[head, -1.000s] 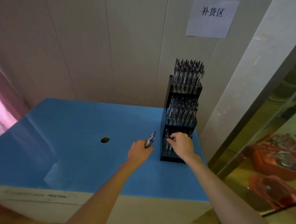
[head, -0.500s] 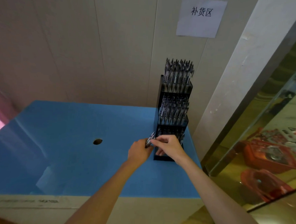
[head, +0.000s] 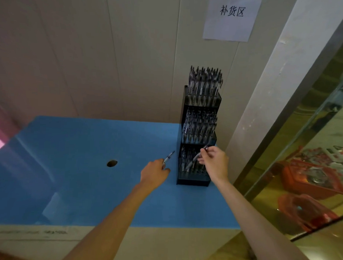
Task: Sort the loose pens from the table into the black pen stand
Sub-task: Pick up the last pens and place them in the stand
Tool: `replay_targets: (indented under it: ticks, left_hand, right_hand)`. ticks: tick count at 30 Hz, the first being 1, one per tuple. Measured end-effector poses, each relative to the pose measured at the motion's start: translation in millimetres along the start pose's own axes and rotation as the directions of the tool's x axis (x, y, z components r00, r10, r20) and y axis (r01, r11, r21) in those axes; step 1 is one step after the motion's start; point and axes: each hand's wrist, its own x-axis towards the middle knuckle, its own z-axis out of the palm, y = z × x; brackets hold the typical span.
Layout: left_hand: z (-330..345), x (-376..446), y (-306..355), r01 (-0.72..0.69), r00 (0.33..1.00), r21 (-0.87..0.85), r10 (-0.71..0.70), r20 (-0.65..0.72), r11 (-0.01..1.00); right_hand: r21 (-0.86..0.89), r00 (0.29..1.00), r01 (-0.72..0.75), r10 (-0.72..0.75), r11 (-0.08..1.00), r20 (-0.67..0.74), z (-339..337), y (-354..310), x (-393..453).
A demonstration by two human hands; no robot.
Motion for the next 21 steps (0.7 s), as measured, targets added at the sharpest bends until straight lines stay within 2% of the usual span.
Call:
replay_targets:
  ticks: [3, 6, 10, 16, 21]
  left_hand:
    - [-4, 0, 3, -0.003, 1.000, -0.016, 0.002, -0.025, 1.000]
    - [-7, 0, 8, -0.007, 0.999, -0.018, 0.006, -0.044, 1.000]
    - [-9, 2, 15, -0.018, 0.998, 0.001, 0.018, -0.055, 1.000]
    - [-7, 5, 23, -0.033, 0.998, -0.015, 0.032, -0.046, 0.999]
    - [-4, 7, 29, -0.043, 0.998, -0.010, 0.043, -0.039, 0.999]
  right_hand:
    - [-0.227, 0.992, 0.123, -0.126, 0.966, 0.005, -1, 8, 4]
    - [-0.344, 0.979, 0.200, -0.200, 0.918, 0.035, 1, 11, 5]
    - [-0.412, 0.976, 0.219, -0.203, 0.884, 0.084, 4, 16, 7]
    - [-0.420, 0.978, 0.206, -0.172, 0.884, 0.118, 8, 23, 10]
    - [-0.467, 0.976, 0.187, -0.111, 0.864, 0.187, 13, 28, 9]
